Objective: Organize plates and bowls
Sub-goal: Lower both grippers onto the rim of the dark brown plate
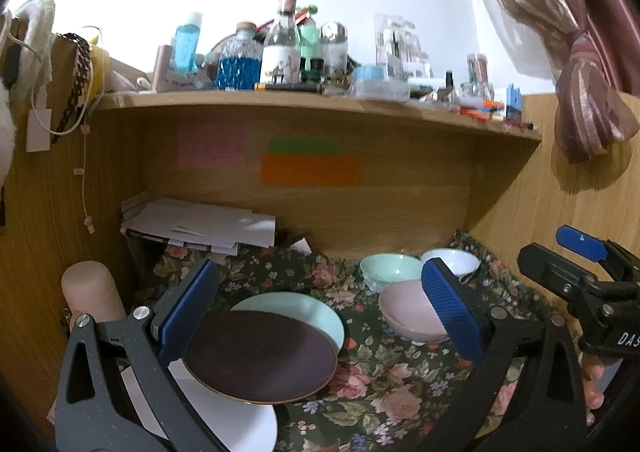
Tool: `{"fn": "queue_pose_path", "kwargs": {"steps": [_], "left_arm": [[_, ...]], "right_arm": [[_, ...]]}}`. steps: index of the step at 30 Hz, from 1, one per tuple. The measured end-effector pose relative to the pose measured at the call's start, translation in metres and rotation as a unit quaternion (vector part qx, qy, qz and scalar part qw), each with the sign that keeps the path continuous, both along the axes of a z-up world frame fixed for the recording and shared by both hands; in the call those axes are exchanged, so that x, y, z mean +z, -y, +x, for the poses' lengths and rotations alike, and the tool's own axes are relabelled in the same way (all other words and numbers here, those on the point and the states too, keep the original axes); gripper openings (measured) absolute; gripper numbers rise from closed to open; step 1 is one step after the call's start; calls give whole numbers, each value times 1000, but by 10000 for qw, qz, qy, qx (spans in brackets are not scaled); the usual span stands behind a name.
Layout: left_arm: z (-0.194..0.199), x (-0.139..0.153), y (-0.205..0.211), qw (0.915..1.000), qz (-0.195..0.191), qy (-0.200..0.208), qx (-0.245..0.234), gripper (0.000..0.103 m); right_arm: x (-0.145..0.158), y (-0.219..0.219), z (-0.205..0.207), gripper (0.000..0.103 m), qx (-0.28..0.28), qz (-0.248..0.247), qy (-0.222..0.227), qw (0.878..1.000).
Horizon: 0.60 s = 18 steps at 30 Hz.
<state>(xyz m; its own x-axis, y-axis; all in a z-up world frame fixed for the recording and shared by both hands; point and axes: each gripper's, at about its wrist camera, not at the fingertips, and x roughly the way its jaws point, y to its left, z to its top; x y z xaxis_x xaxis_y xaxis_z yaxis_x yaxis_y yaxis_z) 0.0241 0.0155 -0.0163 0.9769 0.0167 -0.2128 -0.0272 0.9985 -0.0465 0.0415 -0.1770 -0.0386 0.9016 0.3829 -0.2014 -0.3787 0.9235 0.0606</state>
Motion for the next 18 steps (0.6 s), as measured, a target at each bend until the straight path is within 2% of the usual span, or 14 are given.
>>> {"fn": "queue_pose_path", "kwargs": {"steps": [6,12,18], "left_arm": [[21,-17,-18,9988,112,-474,-18,103],[44,-40,-46,9948,-26,-1013,-20,103],[59,-56,-70,9919,179,-1240,233,103]], "right_arm": [[-20,-12,27,103,173,-1,-358,9992],[-39,-39,53,103,423,-330,-723,9959],[-56,-60,77,103,714,-330,-1169,9900]]}}
